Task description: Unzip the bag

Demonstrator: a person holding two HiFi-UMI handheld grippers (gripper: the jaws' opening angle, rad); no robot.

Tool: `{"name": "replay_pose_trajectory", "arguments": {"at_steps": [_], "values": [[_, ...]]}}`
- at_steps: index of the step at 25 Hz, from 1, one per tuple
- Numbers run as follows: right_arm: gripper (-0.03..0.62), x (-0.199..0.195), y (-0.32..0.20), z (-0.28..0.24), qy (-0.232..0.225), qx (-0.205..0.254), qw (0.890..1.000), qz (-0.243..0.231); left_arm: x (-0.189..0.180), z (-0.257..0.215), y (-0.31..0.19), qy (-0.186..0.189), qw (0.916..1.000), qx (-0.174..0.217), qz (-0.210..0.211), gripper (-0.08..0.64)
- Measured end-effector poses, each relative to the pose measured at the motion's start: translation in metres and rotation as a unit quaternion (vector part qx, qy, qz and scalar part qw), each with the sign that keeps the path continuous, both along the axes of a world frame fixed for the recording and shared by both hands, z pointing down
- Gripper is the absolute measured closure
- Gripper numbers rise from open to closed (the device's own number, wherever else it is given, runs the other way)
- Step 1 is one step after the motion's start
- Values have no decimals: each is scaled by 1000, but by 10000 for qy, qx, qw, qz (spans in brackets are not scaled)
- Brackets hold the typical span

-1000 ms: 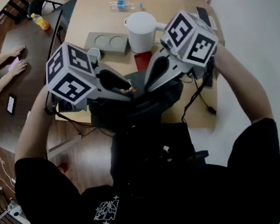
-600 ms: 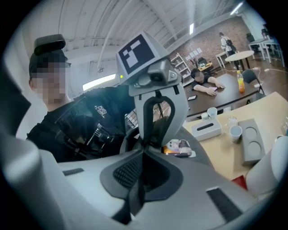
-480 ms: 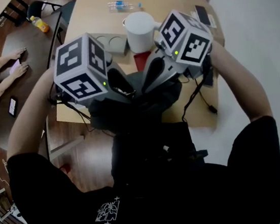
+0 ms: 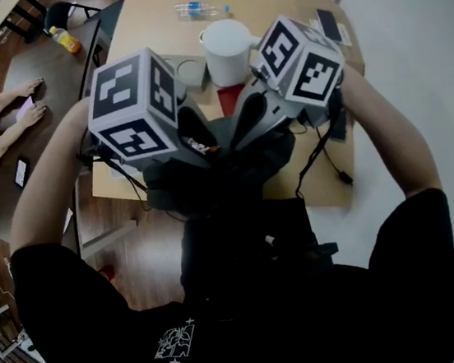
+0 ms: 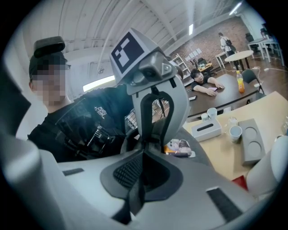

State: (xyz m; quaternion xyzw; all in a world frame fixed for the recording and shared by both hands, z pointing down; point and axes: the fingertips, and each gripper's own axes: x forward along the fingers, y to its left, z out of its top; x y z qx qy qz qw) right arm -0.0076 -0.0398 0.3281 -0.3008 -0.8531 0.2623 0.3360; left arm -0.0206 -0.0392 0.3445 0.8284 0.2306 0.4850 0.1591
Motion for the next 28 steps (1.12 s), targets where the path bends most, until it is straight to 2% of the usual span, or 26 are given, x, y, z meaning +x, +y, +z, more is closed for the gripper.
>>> {"name": "replay_pose_trajectory", "arguments": {"at_steps": [8,13,21,28], "values": [[577,0,1,1,42,-51,10000,-57,-1,3,4,5,9997,-210,128,408],[577,0,-1,1,23,-46,10000,2,3,-17,-6,276,9996,-35,13,408],[577,0,0,1,36,-73,10000,-19,6,-5,4,41,9996,71,275,408],[577,-1,1,1,37,-91,9999,-26,4,3,2,-92,9996,74,241,393]]}}
